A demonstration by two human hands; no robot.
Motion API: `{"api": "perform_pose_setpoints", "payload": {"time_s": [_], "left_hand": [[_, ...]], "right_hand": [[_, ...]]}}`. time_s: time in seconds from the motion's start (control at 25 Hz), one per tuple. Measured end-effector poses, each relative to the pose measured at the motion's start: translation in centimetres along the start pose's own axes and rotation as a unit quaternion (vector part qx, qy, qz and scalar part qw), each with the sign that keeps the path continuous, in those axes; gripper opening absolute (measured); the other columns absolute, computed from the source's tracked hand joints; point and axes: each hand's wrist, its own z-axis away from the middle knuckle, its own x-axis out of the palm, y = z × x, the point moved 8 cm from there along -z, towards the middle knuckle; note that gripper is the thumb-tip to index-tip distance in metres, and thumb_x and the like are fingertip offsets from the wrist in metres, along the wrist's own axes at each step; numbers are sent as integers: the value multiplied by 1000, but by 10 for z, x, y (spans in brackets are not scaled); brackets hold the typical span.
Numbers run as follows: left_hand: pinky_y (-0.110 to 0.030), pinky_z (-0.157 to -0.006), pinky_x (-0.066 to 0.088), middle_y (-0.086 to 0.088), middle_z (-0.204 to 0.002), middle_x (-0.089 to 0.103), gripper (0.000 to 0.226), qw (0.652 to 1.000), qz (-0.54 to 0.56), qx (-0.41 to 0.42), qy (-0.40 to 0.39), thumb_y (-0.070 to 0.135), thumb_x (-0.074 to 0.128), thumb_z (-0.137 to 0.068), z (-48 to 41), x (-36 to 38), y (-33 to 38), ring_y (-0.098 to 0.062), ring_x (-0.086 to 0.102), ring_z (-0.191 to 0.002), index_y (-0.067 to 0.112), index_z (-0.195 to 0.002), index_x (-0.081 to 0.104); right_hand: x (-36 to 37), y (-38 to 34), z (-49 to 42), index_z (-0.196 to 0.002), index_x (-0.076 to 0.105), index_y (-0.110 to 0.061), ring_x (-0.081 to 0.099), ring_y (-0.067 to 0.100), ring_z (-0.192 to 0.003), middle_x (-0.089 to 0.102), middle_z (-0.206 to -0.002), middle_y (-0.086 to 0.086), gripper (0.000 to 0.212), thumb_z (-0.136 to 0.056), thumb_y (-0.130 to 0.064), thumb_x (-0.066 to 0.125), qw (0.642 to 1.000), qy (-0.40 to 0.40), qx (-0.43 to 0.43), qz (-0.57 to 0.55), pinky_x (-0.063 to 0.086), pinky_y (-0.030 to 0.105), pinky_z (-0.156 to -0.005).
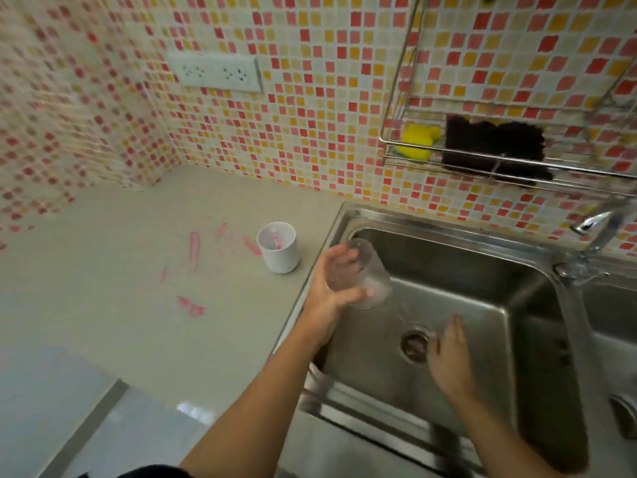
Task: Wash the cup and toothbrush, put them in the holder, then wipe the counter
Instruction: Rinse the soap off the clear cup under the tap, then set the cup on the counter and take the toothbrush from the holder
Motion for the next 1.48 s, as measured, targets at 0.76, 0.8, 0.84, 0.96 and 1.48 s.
{"api": "perform_pose_setpoints", "payload": {"time_s": [0.76, 0.8, 0.84, 0.96, 1.48], "left_hand": [[-39, -97, 47, -9, -125, 49, 86, 935, -303, -75, 167, 33, 87, -57, -173, -298, 45, -23, 51, -111, 21, -127, 38], [-39, -96, 48, -10, -125, 51, 84, 936, -304, -77, 158, 30, 87, -58, -187, -296, 43, -24, 52, -111, 19, -126, 38], [-39, -96, 47, -10, -126, 51, 84, 936, -308, -78, 150, 28, 87, -60, -200, -294, 41, -25, 53, -111, 18, -127, 38], [-39, -98, 46, -12, -130, 49, 84, 933, -325, -74, 136, 25, 85, -63, -226, -287, 34, -28, 52, -114, 13, -130, 35], [-28, -112, 27, -9, -149, 29, 81, 929, -324, 64, 167, 10, 68, -80, -210, -270, 68, -18, 31, -136, 12, -146, 21]], "right_hand": [[195, -259, -39, -134, 34, -26, 49, 17, -123, 49, -131, 0, 109, -43, -56, 86, 964, -7, 17, -267, 42, 44, -104], [195, -262, -40, -135, 34, -27, 48, 17, -123, 49, -132, -1, 109, -43, -55, 86, 962, 5, 21, -272, 42, 44, -104], [194, -264, -42, -135, 34, -27, 48, 16, -124, 49, -133, -2, 109, -43, -52, 87, 960, 18, 23, -278, 41, 43, -105], [194, -265, -46, -122, 43, -38, 54, 12, -114, 56, -123, -8, 88, -48, -36, 90, 957, 38, 32, -287, 44, 34, -100], [194, -261, -49, -126, 47, -23, 55, 7, -102, 55, -111, -14, 82, -56, -30, 88, 967, 3, 32, -252, 43, 17, -85]]}}
